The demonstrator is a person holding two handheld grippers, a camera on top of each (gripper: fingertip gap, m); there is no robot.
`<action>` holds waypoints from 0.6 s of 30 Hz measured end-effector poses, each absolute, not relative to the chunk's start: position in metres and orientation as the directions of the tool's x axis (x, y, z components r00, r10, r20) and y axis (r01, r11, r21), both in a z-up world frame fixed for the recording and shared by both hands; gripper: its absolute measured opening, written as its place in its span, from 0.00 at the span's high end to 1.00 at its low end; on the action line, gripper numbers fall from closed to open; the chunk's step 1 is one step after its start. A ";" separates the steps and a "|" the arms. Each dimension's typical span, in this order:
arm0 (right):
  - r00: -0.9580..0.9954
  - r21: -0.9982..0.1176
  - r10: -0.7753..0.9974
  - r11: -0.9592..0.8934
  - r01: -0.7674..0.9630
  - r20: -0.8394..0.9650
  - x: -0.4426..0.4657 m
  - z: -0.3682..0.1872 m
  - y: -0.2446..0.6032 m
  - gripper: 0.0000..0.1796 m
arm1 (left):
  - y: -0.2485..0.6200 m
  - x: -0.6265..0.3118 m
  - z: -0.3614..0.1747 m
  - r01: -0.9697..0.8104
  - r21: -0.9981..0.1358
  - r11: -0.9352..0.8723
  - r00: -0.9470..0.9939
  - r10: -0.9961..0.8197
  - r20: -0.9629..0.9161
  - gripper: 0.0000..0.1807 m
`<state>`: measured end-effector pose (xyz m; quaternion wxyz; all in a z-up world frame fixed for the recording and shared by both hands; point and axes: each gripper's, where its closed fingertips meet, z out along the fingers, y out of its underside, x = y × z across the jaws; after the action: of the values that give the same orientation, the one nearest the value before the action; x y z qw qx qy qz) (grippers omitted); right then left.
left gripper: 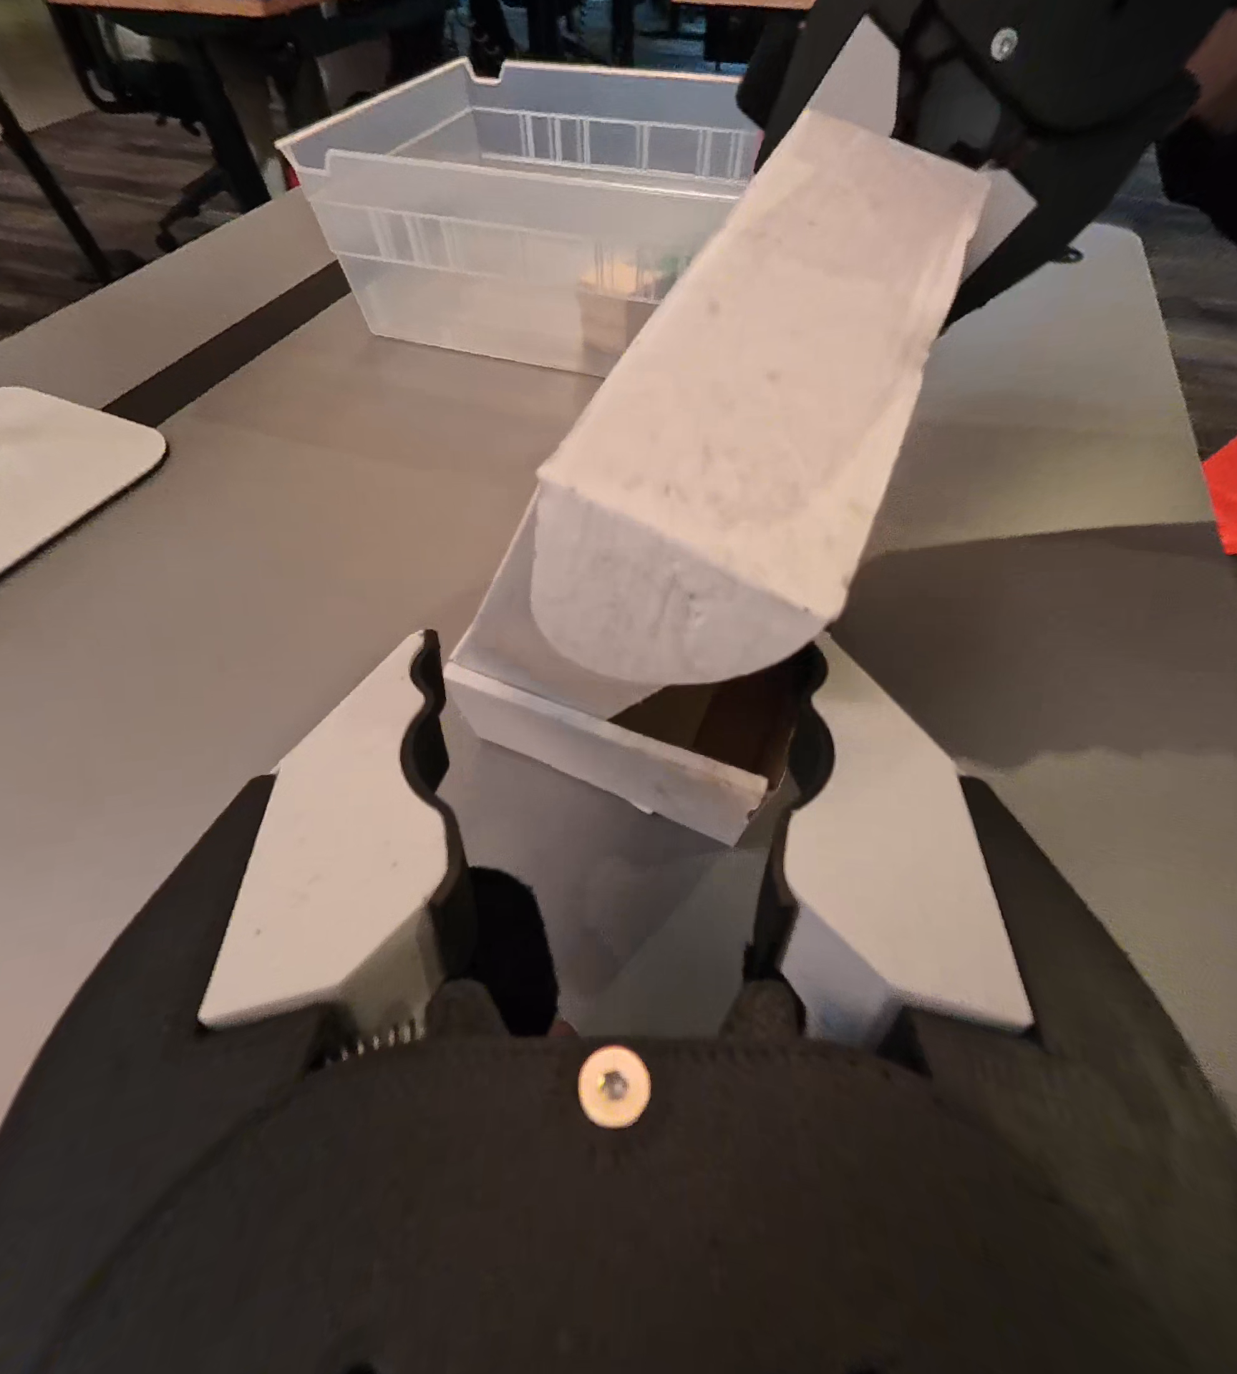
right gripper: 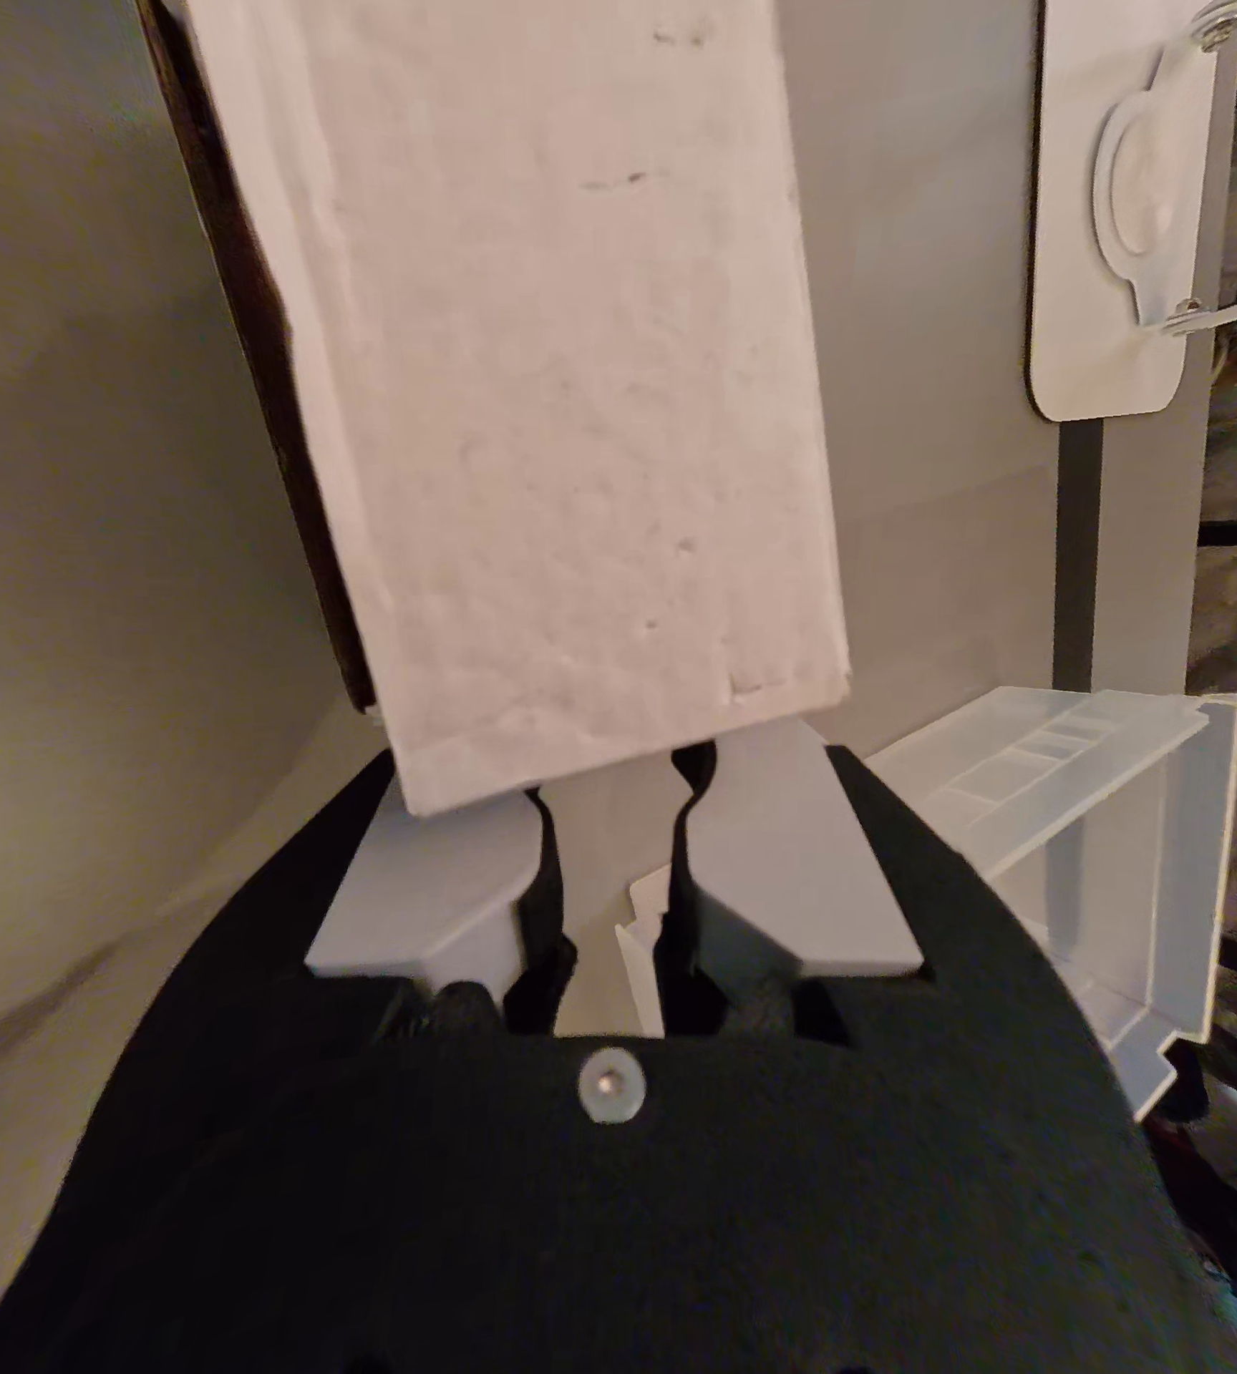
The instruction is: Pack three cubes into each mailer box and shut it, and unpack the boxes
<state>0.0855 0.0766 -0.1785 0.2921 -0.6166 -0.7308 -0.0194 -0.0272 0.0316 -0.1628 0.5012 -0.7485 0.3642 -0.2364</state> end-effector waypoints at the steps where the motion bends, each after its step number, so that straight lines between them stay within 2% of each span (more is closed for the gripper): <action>1: -0.076 -0.328 0.893 0.240 0.914 0.443 0.088 -0.177 0.075 0.87 | 0.030 -0.028 -0.161 -0.311 -0.925 -0.218 0.615 -0.789 -0.021 0.49; 8: -0.080 -0.354 0.916 0.231 0.906 0.394 0.092 -0.175 0.068 0.83 | 0.025 -0.018 -0.151 -0.370 -0.926 -0.071 0.574 -0.802 -0.168 0.50; 18: -0.131 -0.369 0.933 0.258 0.893 0.336 0.100 -0.178 0.041 0.74 | 0.018 -0.010 -0.161 -0.438 -0.897 -0.056 0.538 -0.816 -0.212 0.49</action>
<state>0.1001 0.0411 -0.1778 0.2554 -0.6077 -0.7510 0.0389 -0.0103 0.0180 -0.1611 0.5231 -0.7038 0.4455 -0.1805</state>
